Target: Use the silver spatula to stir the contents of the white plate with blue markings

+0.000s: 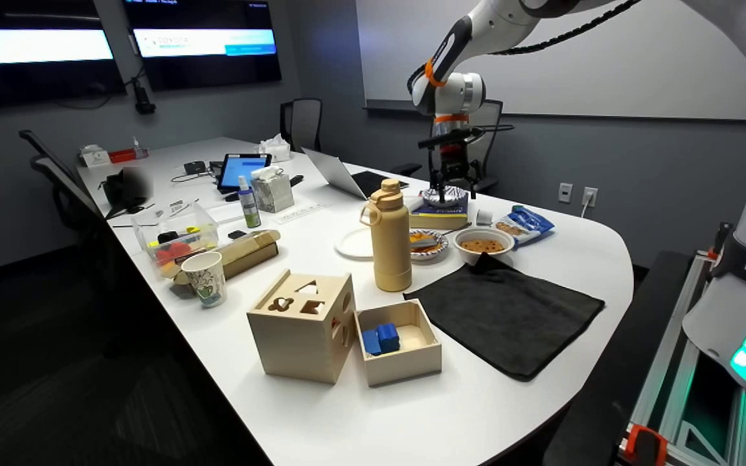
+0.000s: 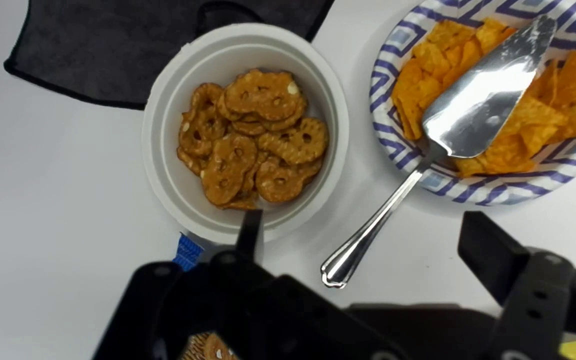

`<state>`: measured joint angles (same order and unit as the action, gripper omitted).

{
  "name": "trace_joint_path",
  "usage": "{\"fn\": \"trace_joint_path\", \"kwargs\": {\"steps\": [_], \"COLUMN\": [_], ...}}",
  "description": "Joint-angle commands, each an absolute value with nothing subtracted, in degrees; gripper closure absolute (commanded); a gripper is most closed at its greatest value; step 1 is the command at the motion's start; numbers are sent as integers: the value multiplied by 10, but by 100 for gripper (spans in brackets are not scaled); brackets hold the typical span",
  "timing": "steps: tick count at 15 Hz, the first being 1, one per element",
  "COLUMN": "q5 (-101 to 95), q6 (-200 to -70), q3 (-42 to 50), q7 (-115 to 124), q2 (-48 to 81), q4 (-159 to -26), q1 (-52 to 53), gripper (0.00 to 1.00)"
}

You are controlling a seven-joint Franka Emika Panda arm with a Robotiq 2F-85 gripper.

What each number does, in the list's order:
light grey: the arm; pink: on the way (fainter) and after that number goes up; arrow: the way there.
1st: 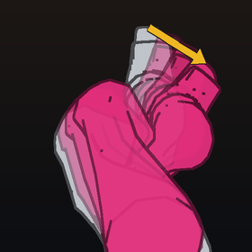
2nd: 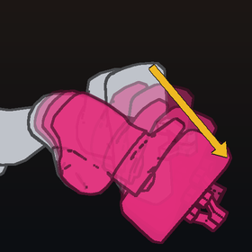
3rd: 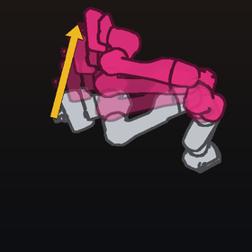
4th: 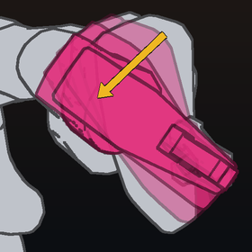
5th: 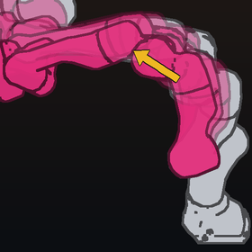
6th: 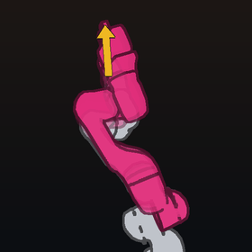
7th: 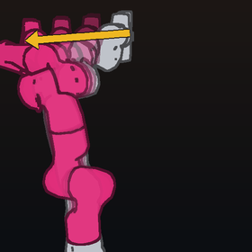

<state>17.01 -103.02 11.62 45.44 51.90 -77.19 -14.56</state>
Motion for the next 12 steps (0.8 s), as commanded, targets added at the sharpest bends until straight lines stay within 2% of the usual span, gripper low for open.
{"fn": "trace_joint_path", "kwargs": {"steps": [1, 5, 12], "q5": [169, 169, 185], "q6": [-1027, -1027, -938], "q3": [116, 116, 118], "q7": [456, 456, 612], "q2": [529, 529, 571], "q4": [-763, -763, -702], "q1": [-148, -147, -144], "gripper": [0, 0, 0]}}
